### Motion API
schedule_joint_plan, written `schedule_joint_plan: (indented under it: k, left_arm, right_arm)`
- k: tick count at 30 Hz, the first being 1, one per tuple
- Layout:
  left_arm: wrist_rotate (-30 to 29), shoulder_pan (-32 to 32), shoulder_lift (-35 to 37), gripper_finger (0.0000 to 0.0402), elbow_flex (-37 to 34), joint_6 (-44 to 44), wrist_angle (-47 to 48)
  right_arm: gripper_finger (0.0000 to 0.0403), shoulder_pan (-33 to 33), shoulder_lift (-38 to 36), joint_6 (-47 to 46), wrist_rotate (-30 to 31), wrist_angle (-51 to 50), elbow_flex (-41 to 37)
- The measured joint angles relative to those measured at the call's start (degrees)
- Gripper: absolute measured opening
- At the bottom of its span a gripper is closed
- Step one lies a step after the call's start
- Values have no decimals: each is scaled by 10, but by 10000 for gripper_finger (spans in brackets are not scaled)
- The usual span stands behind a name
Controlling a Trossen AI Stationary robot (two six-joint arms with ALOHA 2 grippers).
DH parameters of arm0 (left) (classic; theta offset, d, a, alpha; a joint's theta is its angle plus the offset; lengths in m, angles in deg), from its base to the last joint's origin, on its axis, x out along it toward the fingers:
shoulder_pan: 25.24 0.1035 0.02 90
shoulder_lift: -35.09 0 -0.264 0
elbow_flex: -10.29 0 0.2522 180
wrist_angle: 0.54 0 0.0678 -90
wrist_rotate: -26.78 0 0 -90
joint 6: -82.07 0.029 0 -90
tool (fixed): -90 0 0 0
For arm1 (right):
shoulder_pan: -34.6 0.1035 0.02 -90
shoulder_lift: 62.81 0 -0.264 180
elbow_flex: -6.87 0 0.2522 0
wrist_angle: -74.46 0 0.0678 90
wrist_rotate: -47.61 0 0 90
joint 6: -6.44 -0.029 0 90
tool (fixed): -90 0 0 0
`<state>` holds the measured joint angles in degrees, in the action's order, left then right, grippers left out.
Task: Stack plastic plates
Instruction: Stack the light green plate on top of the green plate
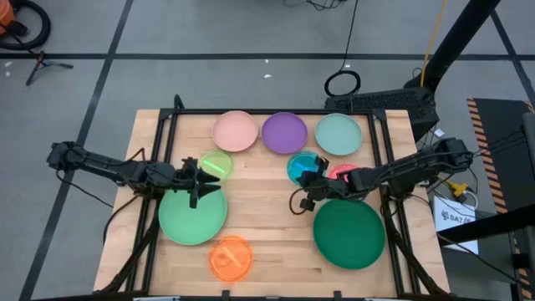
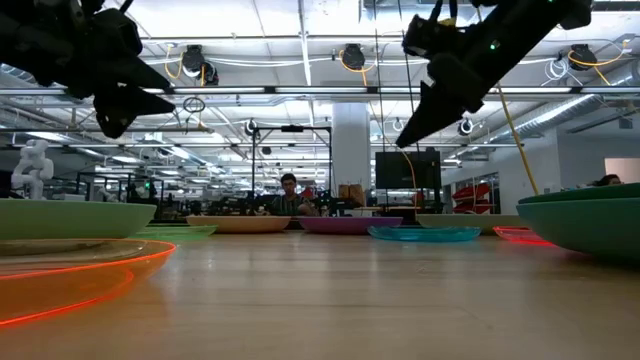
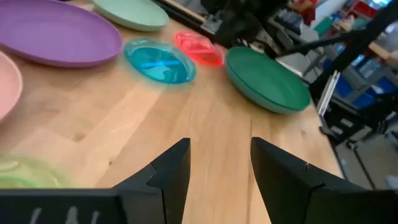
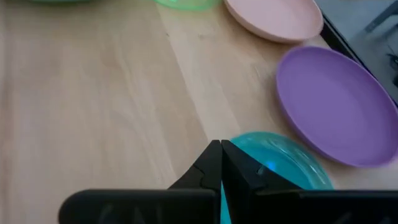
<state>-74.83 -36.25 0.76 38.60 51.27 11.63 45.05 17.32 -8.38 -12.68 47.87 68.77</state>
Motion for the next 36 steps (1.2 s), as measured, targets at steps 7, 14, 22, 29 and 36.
schedule_joint_plan:
  k: [7,14,22,29,36]
  left_arm:
    - [4,0,-89,173,53,-4,48]
    - [11,2,-203,173,211,114,281]
    - [81,4,-351,173,320,278,408]
    - [102,4,-452,173,355,409,458]
    - [103,6,-490,173,356,465,450]
  right_arm:
    - [0,-27,-26,0,-59,-81,0]
    - [0,-37,-82,-3,-59,-106,0]
    - [0,-37,-121,-1,-59,-102,0]
    - [0,-27,-118,-26,-60,-122,0]
    - [0,-27,-118,-27,-60,-119,0]
